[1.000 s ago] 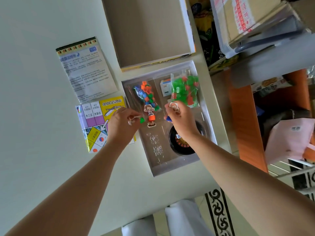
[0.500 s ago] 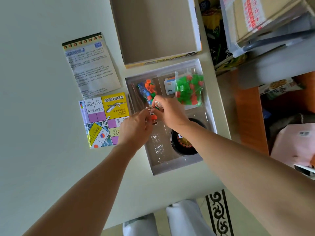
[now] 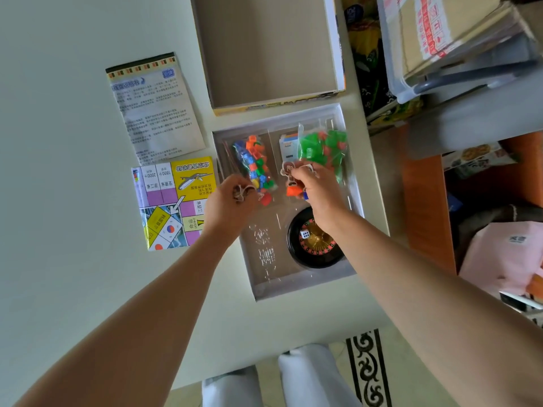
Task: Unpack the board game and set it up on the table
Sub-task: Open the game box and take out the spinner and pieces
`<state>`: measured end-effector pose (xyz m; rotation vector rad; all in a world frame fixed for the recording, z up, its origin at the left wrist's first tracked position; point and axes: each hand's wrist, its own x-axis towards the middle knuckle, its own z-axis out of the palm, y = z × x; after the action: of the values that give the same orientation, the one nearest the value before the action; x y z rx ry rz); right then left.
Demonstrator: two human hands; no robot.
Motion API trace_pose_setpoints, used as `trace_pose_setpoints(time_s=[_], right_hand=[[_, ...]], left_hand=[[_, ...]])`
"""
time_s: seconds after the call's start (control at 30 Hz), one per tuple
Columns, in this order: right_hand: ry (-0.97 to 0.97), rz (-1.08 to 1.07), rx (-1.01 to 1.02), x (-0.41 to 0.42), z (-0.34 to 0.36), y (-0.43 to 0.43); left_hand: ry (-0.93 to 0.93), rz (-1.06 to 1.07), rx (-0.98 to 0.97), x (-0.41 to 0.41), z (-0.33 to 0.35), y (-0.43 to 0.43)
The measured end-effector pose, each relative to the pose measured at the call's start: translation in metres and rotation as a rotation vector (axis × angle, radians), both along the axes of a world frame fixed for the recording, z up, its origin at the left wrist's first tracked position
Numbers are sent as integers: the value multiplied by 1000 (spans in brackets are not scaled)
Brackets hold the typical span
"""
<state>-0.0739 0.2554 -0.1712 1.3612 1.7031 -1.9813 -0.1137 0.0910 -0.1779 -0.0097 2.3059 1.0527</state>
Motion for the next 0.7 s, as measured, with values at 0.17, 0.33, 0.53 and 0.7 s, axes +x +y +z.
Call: trace_pose_setpoints(time_s=[0.17,0.33,0.53,0.7], right_hand=[[27,318,-77,14,6,-21],[55,682,-21,6,35,-65],[30,591,-48,5,55,-141],[76,582,-108,24,68,-258]], left_hand=[[-359,329,245,3,22,-22],[-370,380,251,14,45,-62],[-406,671,453,33,74,-125],[-428,872,563,74,89,-237]])
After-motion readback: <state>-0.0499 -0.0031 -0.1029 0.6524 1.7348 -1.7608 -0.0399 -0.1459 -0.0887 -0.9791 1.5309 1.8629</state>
